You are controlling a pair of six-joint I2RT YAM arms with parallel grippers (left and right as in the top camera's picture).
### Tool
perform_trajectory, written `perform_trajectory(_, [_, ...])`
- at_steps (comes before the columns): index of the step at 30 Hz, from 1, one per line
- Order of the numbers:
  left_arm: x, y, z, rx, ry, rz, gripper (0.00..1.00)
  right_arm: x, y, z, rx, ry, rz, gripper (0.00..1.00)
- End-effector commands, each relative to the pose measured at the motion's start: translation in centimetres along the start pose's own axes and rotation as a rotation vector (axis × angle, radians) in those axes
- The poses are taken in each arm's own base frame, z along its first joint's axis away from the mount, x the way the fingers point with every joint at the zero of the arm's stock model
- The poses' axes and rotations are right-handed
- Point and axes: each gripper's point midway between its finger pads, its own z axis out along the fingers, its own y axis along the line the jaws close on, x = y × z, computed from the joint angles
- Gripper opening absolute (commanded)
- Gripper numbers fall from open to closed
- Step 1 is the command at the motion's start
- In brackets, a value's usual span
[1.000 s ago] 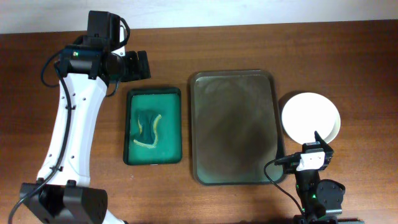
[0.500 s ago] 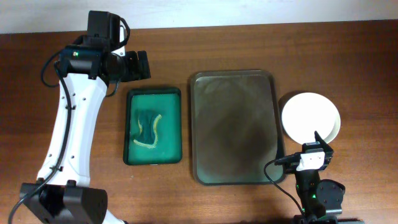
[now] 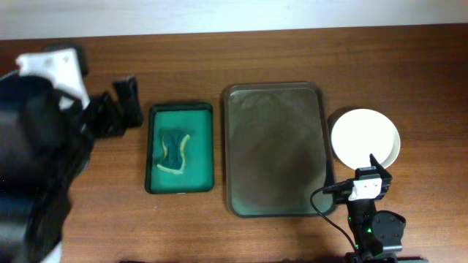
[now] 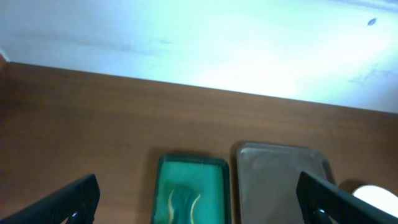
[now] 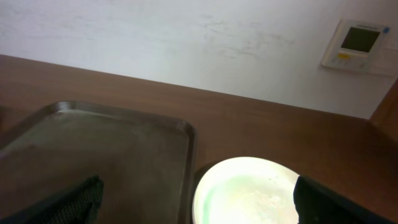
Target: Clean dirty plates on tray and stack at the side
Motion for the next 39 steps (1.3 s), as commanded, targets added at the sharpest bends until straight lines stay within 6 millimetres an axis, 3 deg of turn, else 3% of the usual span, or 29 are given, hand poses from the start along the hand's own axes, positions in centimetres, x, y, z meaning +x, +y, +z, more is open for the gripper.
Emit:
perform_trajectory(1, [2.0,1.4,-3.0,-0.051,0.031,-0.003,0.99,0.2,0.1,0.0,-0.002,0.001,0.0,0.98])
perform_trajectory(3, [5.0,2.2,-4.8,-0.07,0.113,0.004,0.99,0.2,0.1,0.0,-0.002,0.001,0.0,0.98])
perform_trajectory(7, [8.6,3.2,-6.4,-0.087,0.169,0.008,1.0,0.2,0.1,0.0,-0.002,0.001,0.0,0.98])
perform_trajectory(12, [15.3,4.5,-5.3,-0.086,0.214,0.01,1.0,0.2,0.1,0.0,-0.002,0.001,0.0,0.98])
perform_trajectory(14, [16.8,4.3,-4.0,-0.044,0.155,0.002,0.99,0.2,0.1,0.0,-0.002,0.001,0.0,0.98])
perform_trajectory(17, [16.7,2.7,-2.4,0.086,-0.031,-0.008,0.99,0.2,0.1,0.0,-0.002,0.001,0.0,0.98])
perform_trajectory(20, [14.2,1.0,-2.4,0.217,-0.311,-0.002,0.99,0.2,0.1,0.0,-0.002,0.001,0.0,0.98])
perform_trajectory(24, [11.1,-0.3,-4.7,0.337,-0.654,0.019,0.99,0.2,0.1,0.0,-0.002,0.001,0.0,0.98])
perform_trajectory(29, [11.1,-0.2,-6.7,0.394,-0.931,0.029,0.99,0.2,0.1,0.0,-0.002,0.001,0.0,0.98])
perform_trajectory(31, [12.1,0.1,-5.4,0.394,-0.954,0.03,0.99,0.2,0.1,0.0,-0.002,0.001,0.0,0.98])
perform_trajectory(34, [15.1,1.2,-0.6,0.341,-0.858,0.024,0.99,0.2,0.1,0.0,-0.002,0.001,0.0,0.98])
perform_trajectory(36, [16.6,2.0,1.4,0.307,-0.813,0.019,0.99,0.2,0.1,0.0,-0.002,0.001,0.0,0.98])
perform_trajectory(37, [18.7,3.4,4.0,0.247,-0.753,0.005,0.99,0.2,0.1,0.0,-0.002,0.001,0.0,0.98])
perform_trajectory(39, [20.2,4.1,5.6,0.219,-0.704,-0.004,0.99,0.2,0.1,0.0,-0.002,0.001,0.0,0.98])
